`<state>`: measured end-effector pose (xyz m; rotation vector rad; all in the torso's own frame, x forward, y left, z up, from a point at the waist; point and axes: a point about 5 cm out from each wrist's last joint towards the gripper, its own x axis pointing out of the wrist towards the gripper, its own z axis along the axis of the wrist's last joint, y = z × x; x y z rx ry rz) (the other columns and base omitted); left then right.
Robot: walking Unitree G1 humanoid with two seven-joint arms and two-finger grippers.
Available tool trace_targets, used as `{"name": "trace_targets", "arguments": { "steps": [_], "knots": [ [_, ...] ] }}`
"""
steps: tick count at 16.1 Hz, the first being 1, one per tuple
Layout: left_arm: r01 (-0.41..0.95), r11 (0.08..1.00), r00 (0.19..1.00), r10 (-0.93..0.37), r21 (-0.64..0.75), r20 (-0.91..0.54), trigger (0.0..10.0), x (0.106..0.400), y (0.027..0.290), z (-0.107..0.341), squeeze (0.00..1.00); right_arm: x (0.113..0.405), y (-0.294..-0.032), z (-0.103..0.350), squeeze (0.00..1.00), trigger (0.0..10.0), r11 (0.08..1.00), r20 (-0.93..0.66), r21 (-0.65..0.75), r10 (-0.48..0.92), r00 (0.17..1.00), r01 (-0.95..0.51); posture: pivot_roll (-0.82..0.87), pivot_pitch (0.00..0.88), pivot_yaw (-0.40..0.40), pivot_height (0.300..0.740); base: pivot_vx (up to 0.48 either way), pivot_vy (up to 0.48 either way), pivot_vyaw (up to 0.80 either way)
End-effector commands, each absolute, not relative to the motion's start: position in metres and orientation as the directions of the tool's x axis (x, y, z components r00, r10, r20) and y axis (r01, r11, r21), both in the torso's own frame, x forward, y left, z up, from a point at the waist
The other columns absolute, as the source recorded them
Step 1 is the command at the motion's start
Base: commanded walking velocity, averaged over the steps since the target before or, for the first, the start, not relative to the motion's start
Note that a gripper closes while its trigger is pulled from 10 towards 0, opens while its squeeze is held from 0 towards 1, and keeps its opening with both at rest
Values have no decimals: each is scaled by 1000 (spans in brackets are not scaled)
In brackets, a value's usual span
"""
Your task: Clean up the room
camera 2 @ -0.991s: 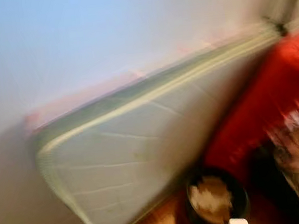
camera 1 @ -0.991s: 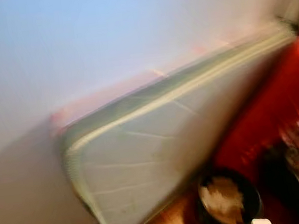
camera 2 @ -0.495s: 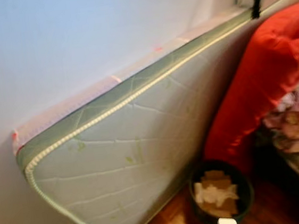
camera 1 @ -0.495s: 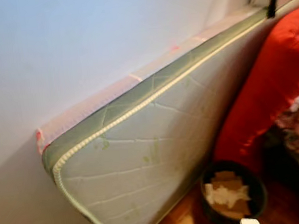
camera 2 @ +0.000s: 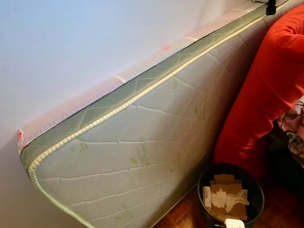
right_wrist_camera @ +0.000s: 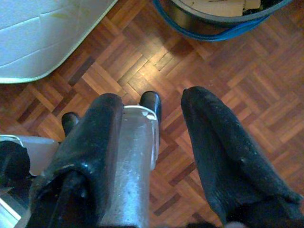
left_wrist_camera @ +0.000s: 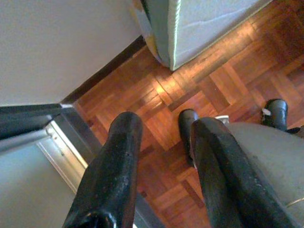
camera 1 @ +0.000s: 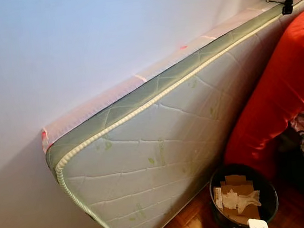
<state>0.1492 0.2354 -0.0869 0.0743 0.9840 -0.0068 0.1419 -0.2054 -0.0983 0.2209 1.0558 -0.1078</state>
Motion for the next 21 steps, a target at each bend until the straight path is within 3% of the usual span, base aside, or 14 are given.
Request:
{"name": "trace_targets", "arguments": {
  "steps": [1,4,8,21],
  "knots": [
    [45,995,506,50,84,-861,10000,137,242,-91,0,141,-207,-98,0,10000,969,-870,128,6,492,213,-17,0,36,740,0,0,0],
    [40,996,504,50,81,-862,10000,136,237,-92,0,140,-209,-98,0,10000,969,-872,125,5,490,213,-13,0,25,740,0,-252,0],
    [45,996,509,40,73,-860,10000,138,231,-93,0,141,-210,-98,0,10000,973,-871,120,8,491,198,-16,0,24,740,0,-260,-734],
    [49,997,524,23,57,-851,10000,145,227,-91,0,146,-210,-96,0,10000,966,-855,133,0,518,220,-23,21,25,740,0,-261,0]
  ]
}}
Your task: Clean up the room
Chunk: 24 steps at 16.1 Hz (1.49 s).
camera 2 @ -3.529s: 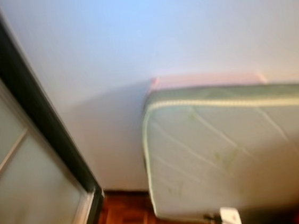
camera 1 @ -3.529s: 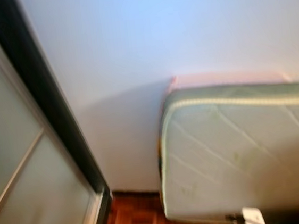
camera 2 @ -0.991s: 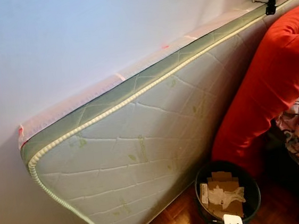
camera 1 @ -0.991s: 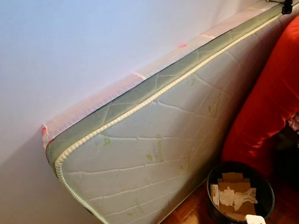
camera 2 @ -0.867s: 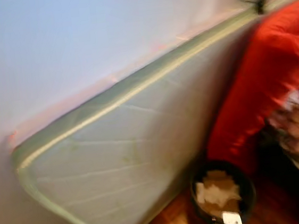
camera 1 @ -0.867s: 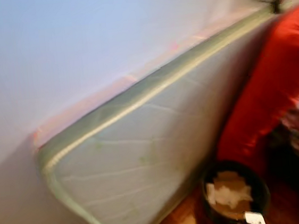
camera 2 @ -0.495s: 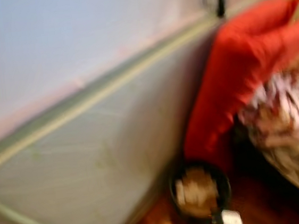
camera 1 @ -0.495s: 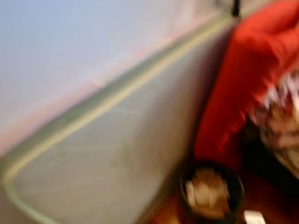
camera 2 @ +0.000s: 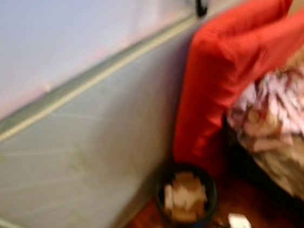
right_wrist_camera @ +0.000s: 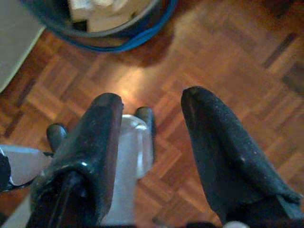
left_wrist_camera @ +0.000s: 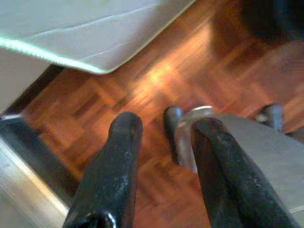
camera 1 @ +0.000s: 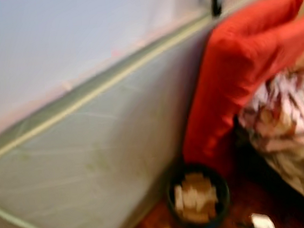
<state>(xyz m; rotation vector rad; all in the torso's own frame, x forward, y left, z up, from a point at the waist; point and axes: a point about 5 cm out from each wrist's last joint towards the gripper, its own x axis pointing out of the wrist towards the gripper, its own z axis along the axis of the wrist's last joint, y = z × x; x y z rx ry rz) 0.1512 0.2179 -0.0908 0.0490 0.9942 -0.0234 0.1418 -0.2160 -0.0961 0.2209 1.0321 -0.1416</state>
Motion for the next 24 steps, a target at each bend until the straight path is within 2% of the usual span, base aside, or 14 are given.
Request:
{"name": "trace_targets", "arguments": {
  "steps": [1,13,24],
  "knots": [
    [56,997,523,19,57,-852,10000,145,226,-92,0,146,-210,-96,0,10000,966,-855,134,-1,519,221,-27,25,26,740,0,-259,0],
    [95,994,525,-10,47,-851,10000,151,209,-93,0,144,-209,-97,0,10000,964,-854,140,2,520,227,-32,8,31,740,0,-259,0],
    [86,995,520,-4,47,-854,10000,145,218,-93,0,144,-210,-96,0,10000,964,-854,141,3,520,225,-37,29,27,740,0,-260,0]
  ]
}}
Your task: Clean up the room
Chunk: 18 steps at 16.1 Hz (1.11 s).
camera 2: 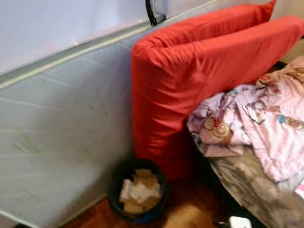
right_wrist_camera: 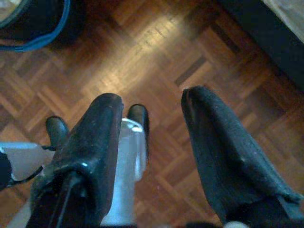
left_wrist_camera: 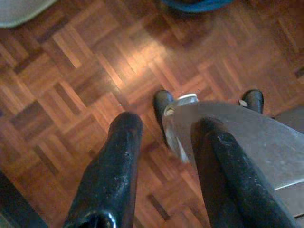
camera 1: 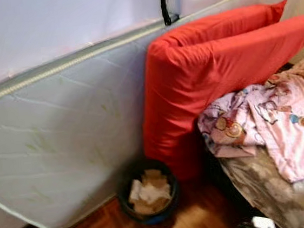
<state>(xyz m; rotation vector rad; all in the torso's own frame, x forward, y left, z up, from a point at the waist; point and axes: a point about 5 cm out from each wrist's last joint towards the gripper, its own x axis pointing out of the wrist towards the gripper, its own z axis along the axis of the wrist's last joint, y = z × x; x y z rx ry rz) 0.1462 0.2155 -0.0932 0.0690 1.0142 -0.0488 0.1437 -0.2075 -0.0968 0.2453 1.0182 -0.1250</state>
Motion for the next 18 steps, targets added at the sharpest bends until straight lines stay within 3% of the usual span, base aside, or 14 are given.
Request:
{"name": "trace_targets", "arguments": {
  "steps": [1,11,16,18],
  "knots": [
    [85,995,521,-5,47,-854,10000,146,217,-93,0,144,-210,-96,0,10000,964,-854,141,3,521,226,-38,32,27,740,0,-255,0],
    [82,996,525,-4,46,-851,10000,148,216,-93,0,144,-210,-96,0,10000,967,-853,142,11,521,213,-37,32,25,740,0,-258,0],
    [58,998,527,0,36,-850,10000,147,216,-93,0,144,-211,-96,0,10000,965,-854,143,9,521,219,-36,23,22,740,0,0,0],
    [55,998,529,-1,34,-848,10000,148,215,-93,0,144,-211,-96,0,10000,966,-856,143,10,518,217,-36,21,22,740,0,0,-725]
  ]
}}
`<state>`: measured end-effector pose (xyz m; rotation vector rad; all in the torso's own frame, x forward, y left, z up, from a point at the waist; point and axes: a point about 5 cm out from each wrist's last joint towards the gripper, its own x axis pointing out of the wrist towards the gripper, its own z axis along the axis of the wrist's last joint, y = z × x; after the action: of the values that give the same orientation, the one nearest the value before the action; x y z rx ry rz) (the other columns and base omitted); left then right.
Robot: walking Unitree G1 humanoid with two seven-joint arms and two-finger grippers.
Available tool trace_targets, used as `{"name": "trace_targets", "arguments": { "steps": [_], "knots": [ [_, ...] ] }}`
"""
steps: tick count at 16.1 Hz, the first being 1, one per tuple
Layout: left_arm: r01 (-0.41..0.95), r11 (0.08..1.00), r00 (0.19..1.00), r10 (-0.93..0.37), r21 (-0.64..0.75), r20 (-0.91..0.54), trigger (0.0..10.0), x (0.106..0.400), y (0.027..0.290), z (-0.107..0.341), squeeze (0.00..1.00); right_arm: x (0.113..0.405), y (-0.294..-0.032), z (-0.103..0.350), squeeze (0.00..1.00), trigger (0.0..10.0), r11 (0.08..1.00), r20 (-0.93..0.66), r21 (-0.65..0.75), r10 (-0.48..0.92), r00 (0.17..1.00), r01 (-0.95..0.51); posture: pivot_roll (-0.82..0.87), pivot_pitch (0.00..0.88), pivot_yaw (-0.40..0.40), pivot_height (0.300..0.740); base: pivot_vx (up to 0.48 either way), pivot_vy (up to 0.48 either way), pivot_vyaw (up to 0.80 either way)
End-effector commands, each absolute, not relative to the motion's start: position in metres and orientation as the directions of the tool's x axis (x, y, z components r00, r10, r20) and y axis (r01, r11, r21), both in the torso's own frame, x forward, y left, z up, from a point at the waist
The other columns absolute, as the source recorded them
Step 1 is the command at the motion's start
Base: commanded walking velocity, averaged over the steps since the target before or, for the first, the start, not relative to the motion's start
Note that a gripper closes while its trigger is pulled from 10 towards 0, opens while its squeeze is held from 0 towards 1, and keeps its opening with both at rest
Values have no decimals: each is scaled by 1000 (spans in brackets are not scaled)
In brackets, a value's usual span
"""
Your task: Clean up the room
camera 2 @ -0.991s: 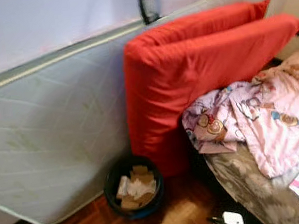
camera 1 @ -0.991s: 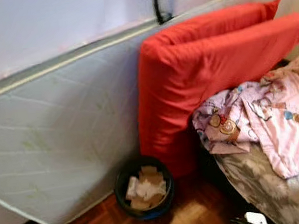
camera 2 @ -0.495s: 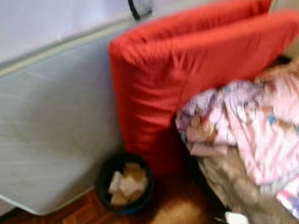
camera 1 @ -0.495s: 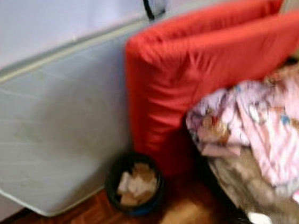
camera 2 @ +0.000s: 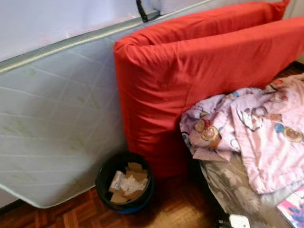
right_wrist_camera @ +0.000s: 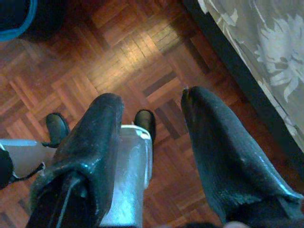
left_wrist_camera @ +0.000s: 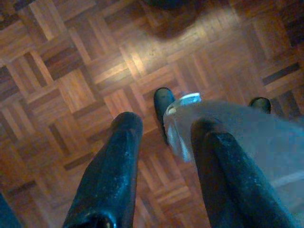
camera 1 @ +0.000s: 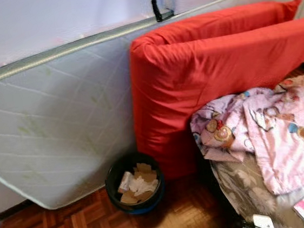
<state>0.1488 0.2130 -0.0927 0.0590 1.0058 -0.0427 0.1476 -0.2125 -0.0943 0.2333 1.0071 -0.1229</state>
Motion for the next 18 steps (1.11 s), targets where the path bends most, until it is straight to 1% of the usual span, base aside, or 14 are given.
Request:
{"name": "trace_targets", "arguments": {
  "steps": [1,8,11,12,18],
  "knots": [
    [51,998,531,0,32,-847,10000,148,215,-93,0,144,-211,-96,0,10000,968,-856,141,15,517,206,-36,23,20,740,0,0,-781],
    [58,998,529,2,38,-849,10000,147,215,-93,0,144,-211,-96,0,10000,971,-861,136,17,509,196,-37,31,20,740,0,0,-781],
    [64,997,533,7,48,-846,10000,148,215,-93,0,144,-211,-96,0,10000,972,-861,136,19,508,194,-36,31,19,740,0,-474,-781],
    [47,998,532,11,43,-847,10000,148,216,-93,0,144,-211,-96,0,10000,972,-861,136,19,508,194,-38,31,19,740,0,0,-781],
    [56,997,533,7,44,-846,10000,148,215,-93,0,145,-212,-96,0,10000,973,-861,135,20,508,190,-38,27,18,740,0,0,-781]
  ]
}}
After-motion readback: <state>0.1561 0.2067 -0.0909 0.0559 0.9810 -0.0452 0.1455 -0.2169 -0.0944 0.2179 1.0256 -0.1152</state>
